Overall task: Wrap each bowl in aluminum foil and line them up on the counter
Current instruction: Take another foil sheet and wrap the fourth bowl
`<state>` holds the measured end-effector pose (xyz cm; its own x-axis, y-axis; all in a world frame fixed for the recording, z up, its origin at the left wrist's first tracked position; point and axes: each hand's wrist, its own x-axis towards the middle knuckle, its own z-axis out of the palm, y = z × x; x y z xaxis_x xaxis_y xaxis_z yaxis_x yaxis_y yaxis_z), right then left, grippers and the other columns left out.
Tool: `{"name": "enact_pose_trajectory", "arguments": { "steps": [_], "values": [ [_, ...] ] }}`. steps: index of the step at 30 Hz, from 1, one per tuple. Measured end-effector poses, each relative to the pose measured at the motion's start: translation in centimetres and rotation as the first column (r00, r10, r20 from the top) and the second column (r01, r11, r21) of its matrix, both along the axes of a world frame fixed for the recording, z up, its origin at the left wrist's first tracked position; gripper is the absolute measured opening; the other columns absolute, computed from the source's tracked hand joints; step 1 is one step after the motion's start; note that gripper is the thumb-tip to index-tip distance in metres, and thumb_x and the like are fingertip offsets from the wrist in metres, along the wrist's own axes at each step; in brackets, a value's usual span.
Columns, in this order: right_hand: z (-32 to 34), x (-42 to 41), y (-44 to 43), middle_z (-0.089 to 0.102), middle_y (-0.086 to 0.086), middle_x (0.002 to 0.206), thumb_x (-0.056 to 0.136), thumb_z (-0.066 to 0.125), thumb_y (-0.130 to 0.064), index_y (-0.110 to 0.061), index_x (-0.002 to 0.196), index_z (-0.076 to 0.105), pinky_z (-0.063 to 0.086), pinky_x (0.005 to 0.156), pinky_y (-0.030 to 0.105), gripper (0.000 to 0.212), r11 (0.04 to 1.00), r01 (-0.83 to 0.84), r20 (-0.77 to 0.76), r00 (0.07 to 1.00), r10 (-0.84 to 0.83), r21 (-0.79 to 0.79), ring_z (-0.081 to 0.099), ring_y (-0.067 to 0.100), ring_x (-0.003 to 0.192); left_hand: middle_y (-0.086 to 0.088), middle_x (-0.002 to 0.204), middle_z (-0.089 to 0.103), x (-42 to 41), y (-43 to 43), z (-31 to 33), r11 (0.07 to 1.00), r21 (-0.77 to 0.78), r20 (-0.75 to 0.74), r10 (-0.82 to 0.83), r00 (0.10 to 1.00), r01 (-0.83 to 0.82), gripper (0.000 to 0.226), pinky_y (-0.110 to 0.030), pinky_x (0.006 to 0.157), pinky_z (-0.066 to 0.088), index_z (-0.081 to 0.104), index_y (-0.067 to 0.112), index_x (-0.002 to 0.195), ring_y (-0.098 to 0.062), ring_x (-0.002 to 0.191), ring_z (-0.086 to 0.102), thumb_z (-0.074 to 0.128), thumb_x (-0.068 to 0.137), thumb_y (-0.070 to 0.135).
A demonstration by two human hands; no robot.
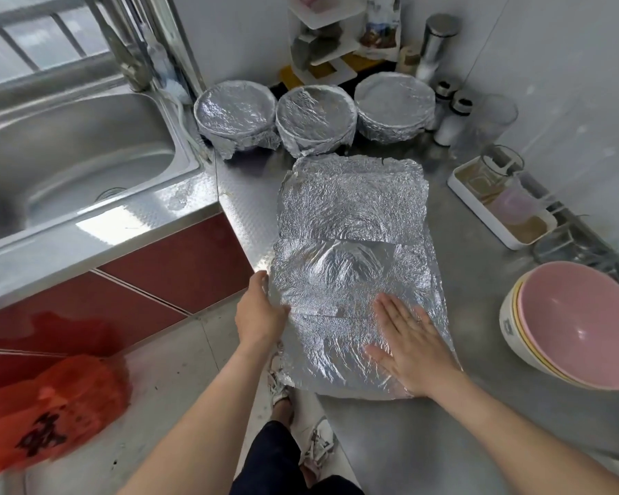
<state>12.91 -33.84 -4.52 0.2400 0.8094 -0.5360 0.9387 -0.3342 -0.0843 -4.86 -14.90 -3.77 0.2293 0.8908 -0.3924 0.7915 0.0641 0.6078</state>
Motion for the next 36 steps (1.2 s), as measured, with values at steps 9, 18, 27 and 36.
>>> {"name": "enact_pose_trajectory", "arguments": {
  "steps": [9, 18, 27, 36],
  "values": [
    [-0.1, 1.5, -2.2, -0.042, -0.007, 0.147, 0.068, -0.024, -0.075, -0.021, 0.135, -0.041, -0.013, 0.115, 0.044, 0.087, 0.984, 0.181, 0.061, 0.982, -0.181, 0.004, -0.038, 0.012, 0.136, 0.001, 0.094, 0.065, -1.0, 0.4, -0.1, 0.96, -0.146, 0.08, 0.251, 0.965, -0.237, 0.041, -0.033, 0.076, 0.052, 0.062, 0.022, 0.097, -0.019, 0.081, 0.064, 0.088, 0.066, 0.014],
    [2.5, 2.4, -1.2, -0.01, -0.002, 0.161, 0.098, 0.031, -0.052, -0.024, 0.153, -0.005, 0.012, 0.115, 0.047, 0.072, 0.958, 0.255, 0.124, 0.955, -0.271, 0.133, -0.009, 0.015, 0.148, 0.0, 0.094, 0.069, -2.1, 0.1, 1.2, 0.989, -0.051, 0.067, 0.141, 0.988, -0.138, 0.031, -0.027, 0.069, 0.05, 0.066, 0.016, 0.106, -0.019, 0.088, 0.065, 0.078, 0.077, 0.013],
    [7.4, 4.9, -1.3, 0.046, 0.025, 0.127, 0.079, 0.061, -0.01, -0.005, 0.135, 0.04, 0.041, 0.087, 0.05, 0.061, 0.62, 0.503, 0.178, 0.672, -0.718, 0.602, 0.045, 0.042, 0.114, 0.002, 0.153, 0.035, 4.0, -4.3, 3.2, 0.698, 0.229, -0.279, -0.621, 0.733, 0.679, 0.064, -0.038, 0.112, 0.035, 0.048, 0.031, 0.139, -0.021, 0.14, 0.031, 0.062, 0.084, 0.001],
    [8.9, 7.2, -2.9, 0.066, 0.02, 0.089, 0.092, 0.049, -0.007, 0.004, 0.11, 0.054, 0.044, 0.066, 0.035, 0.021, 0.627, 0.695, 0.162, 0.615, -0.772, 0.352, 0.063, 0.038, 0.084, -0.007, 0.155, 0.028, 7.2, -6.2, 2.3, 0.646, 0.083, -0.38, -0.683, 0.623, 0.759, 0.064, -0.055, 0.117, 0.023, 0.04, 0.027, 0.142, -0.031, 0.144, 0.024, 0.063, 0.085, 0.01]
  ]
}}
